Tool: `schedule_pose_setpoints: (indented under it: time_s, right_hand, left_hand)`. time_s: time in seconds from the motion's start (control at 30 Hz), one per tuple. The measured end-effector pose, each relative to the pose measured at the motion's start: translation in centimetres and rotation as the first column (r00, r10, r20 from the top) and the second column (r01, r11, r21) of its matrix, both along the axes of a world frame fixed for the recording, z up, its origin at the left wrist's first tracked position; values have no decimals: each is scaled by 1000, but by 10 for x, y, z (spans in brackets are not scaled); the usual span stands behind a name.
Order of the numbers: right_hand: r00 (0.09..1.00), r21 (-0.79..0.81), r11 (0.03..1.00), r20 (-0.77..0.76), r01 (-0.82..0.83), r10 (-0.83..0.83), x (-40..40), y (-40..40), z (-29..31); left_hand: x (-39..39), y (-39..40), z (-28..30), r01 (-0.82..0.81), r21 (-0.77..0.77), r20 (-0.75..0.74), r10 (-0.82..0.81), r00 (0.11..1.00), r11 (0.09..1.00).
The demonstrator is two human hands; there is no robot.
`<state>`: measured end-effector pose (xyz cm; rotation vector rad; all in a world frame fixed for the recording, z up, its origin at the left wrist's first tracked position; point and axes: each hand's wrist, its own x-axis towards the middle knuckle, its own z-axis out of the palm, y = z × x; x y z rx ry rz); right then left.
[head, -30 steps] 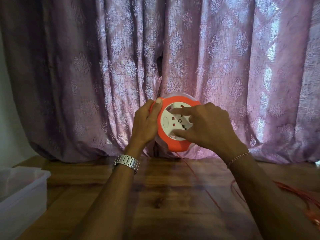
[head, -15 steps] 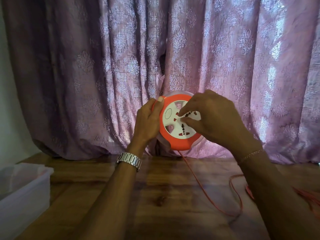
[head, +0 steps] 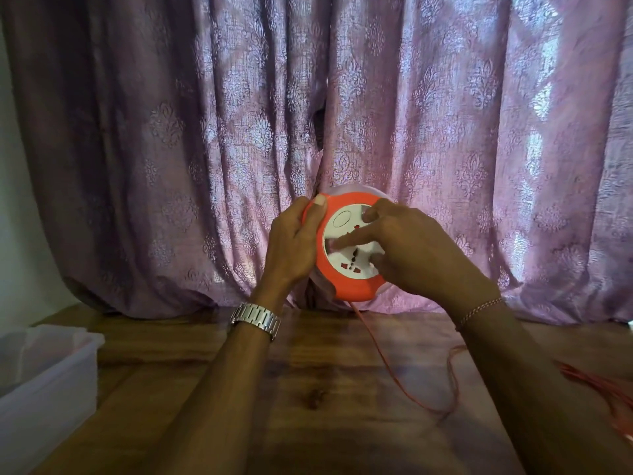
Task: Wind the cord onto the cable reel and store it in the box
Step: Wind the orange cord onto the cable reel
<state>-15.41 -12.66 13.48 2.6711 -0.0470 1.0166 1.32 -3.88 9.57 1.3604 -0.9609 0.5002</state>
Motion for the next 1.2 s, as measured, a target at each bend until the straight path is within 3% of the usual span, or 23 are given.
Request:
schedule_pose_setpoints:
  time_s: [0.2, 0.37, 0.5, 0.63, 0.8, 0.9, 1.0, 1.2]
  right_hand:
    - [977, 190, 982, 211, -4, -37, 4, -2, -4]
    - [931, 242, 969, 343, 38, -122, 13, 0, -9]
    - [933, 220, 967, 303, 131, -195, 11, -3, -8]
    - [945, 90, 981, 267, 172, -190, -3, -5, 4]
    - [995, 113, 992, -81, -56, 65, -13, -4, 11]
    - [986, 64, 998, -168, 25, -14, -5, -3, 6]
    - [983, 40, 997, -178, 61, -53, 2, -3, 0]
    - [997, -7, 997, -8, 73, -73, -1, -1, -3]
  left_hand:
    - [0, -2, -1, 10, -6, 11, -10, 1000, 1000]
    - [-5, 0, 3, 29, -43, -1, -29, 1000, 999]
    - [-4, 0, 3, 23, -35, -6, -23, 1000, 999]
    - [-1, 0, 2, 19, -37, -18, -19, 1000, 999]
    - [1, 0, 2, 15, -42, -25, -16, 1000, 999]
    - [1, 0, 1, 5, -38, -20, -6, 1000, 999]
    - [-1, -1, 2, 32, -44, -20, -33, 999, 999]
    - [-1, -2, 2, -3, -16, -5, 3, 1000, 1000]
